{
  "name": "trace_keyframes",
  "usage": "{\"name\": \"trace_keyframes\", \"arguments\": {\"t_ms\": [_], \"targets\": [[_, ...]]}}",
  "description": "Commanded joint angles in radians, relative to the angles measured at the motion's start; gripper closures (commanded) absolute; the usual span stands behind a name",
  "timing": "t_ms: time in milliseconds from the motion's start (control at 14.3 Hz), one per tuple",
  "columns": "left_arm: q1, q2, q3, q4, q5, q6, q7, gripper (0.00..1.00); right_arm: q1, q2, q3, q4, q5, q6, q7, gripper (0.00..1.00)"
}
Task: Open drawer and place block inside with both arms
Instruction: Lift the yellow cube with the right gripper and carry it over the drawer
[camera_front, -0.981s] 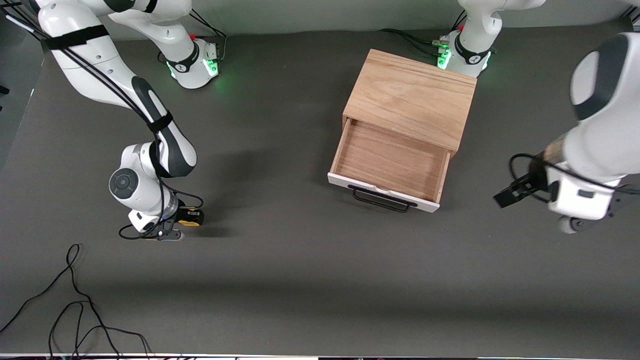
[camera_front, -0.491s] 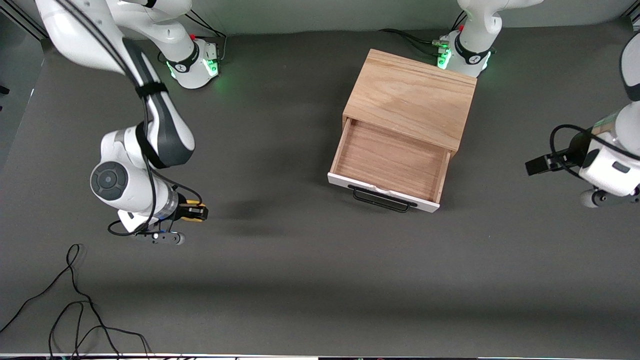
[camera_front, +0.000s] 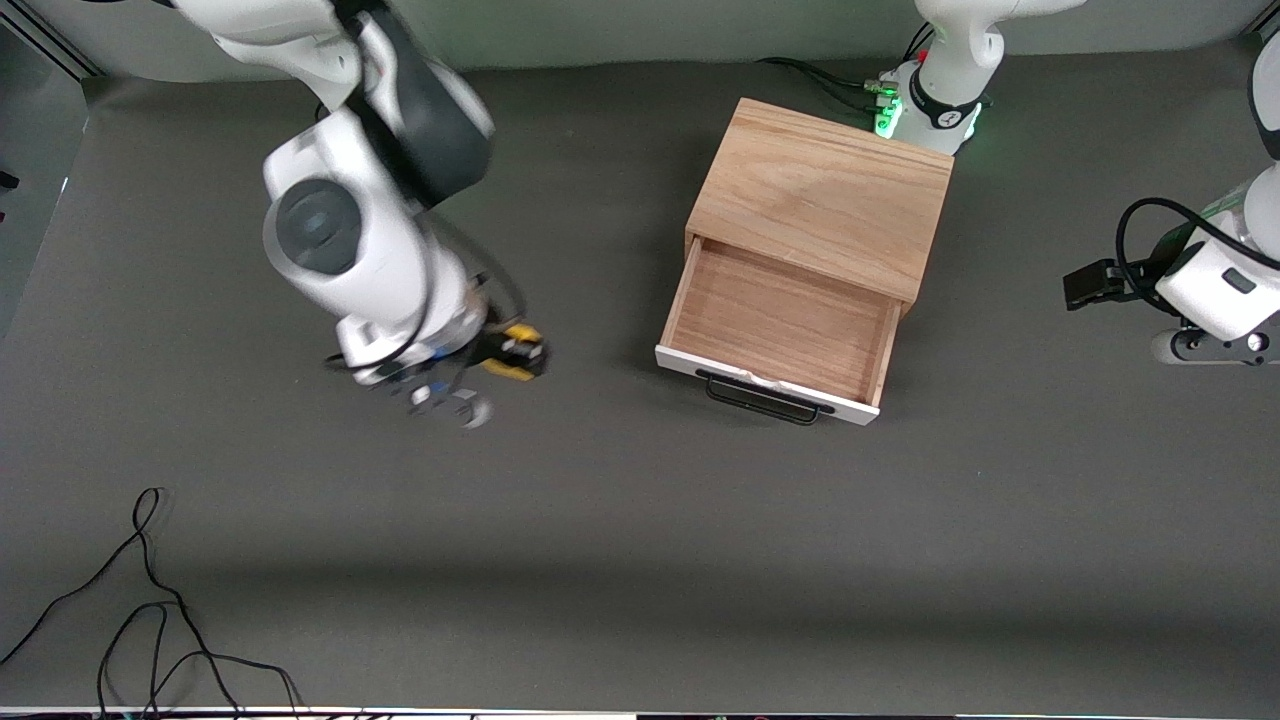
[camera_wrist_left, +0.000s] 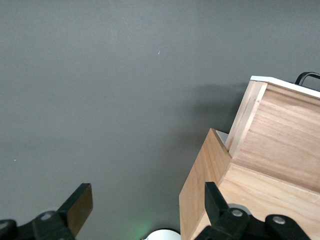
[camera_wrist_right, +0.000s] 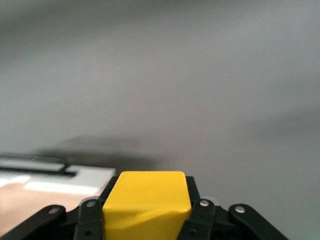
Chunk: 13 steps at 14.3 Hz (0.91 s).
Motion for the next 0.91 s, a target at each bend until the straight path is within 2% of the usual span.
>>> {"name": "trace_keyframes", "arguments": {"t_ms": [0,140,421,771,841], "targets": [[0.004,-0.081,0.009,-0.113,-0.011,0.067,0.033,0.00,0.097,0.123,-0.007,0.177,0.017,0.014,0.106,0.75],[0.004,-0.092,0.009,-0.126,-0.009,0.093,0.033,0.00,0.170,0.176,-0.007,0.210,0.016,0.104,0.186,0.75],[0.006,-0.107,0.011,-0.142,-0.011,0.110,0.063,0.00,0.279,0.271,-0.011,0.208,0.002,0.266,0.290,0.75],[0.038,-0.112,0.012,-0.141,-0.012,0.113,0.104,0.00,0.329,0.320,-0.014,0.197,-0.003,0.288,0.340,0.75],[0.033,-0.109,0.012,-0.136,-0.014,0.115,0.100,0.00,0.340,0.338,-0.017,0.197,-0.026,0.306,0.350,0.75]]}}
